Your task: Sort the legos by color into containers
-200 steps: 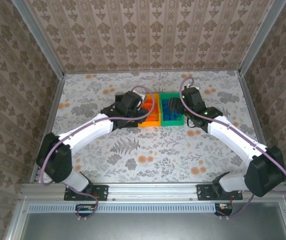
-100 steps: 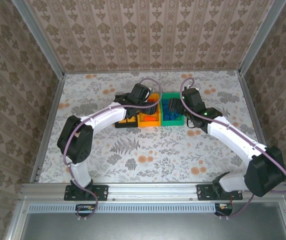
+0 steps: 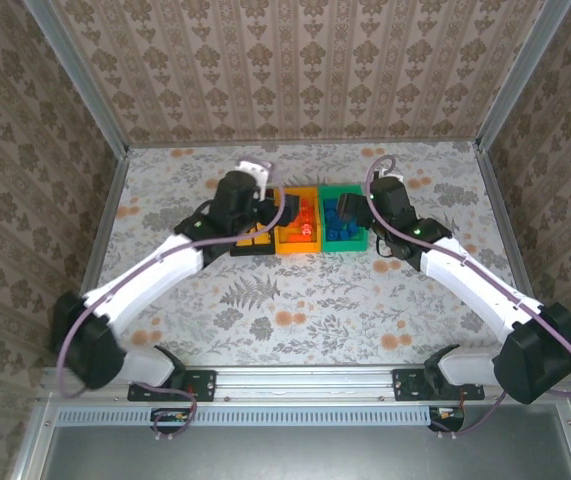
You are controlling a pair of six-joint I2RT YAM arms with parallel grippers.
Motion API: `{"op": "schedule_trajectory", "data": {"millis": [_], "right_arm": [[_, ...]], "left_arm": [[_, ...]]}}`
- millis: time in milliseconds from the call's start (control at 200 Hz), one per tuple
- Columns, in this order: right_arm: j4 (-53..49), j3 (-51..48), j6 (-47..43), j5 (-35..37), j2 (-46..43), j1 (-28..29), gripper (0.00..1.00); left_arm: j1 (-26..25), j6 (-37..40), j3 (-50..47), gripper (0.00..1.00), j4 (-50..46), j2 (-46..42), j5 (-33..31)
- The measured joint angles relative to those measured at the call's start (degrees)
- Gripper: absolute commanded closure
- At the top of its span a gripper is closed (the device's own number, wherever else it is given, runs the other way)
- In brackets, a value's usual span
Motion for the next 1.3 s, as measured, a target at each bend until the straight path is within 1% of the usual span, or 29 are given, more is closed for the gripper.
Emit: {"op": "schedule_trajectory", "data": {"millis": [110, 190, 270, 345, 475, 555, 625, 770, 860, 945, 1050, 1150, 1220, 1300], "right_arm": [[-1.01, -0.83, 1.57, 3.26, -0.02, 0.00, 0.00], [-1.53, -1.86, 2.60, 5.31, -0.04, 0.00, 0.00], [-1.51, -2.67, 2.75, 6.36, -0.04, -0.11, 0.00], [-1.42, -3.06, 2.75, 6.93, -0.04, -0.35, 0.00], [-0.48, -3.17, 2.67, 6.58, 0.00, -1.60, 0.00], [0.20, -3.17, 2.67, 6.19, 0.33, -2.64, 0.00], [0.50, -3.19, 2.49, 5.77, 0.74, -3.52, 0.00], [5.60, -6.34, 0.33, 5.29, 0.15, -5.33, 0.00], [9.18, -10.64, -2.10, 5.49, -2.34, -7.30, 0.00], [12.11, -14.03, -5.09, 6.27, -5.62, -10.25, 0.00], [20.46, -18.71, -11.58, 7.19, -9.22, -14.73, 0.00], [29.53, -25.16, -17.46, 7.32, -10.45, -18.58, 0.00], [35.01, -29.44, -20.28, 7.21, -8.66, -20.72, 0.00], [41.09, -32.72, -22.29, 5.92, -3.43, -22.23, 0.00]], "left_arm": [[1.51, 1.77, -8.04, 0.00, 3.96, -10.49, -7.02], [5.99, 4.31, -13.05, 0.00, 7.65, -15.39, -10.93], [10.91, 7.93, -17.42, 0.00, 11.47, -17.25, -14.29], [16.20, 10.82, -19.15, 0.00, 12.31, -15.98, -16.26], [27.28, 12.09, -18.73, 0.00, 11.58, -8.22, -16.94], [31.21, 13.22, -18.84, 0.00, 12.04, -2.73, -16.94], [32.00, 14.36, -19.89, 0.00, 13.99, 0.94, -16.96], [32.65, 17.27, -27.85, 0.00, 24.41, 4.70, -15.08], [34.42, 17.84, -30.29, 0.00, 27.85, 5.97, -12.31], [36.02, 18.29, -33.14, 0.00, 36.11, 7.80, -10.58], [36.15, 18.71, -38.18, 0.00, 47.47, 11.96, -7.96], [37.35, 18.67, -39.80, 0.00, 49.90, 14.38, -4.79], [38.40, 18.67, -39.82, 0.00, 51.65, 14.38, -3.65], [38.40, 18.56, -39.82, 0.00, 53.86, 14.29, -3.74]]}}
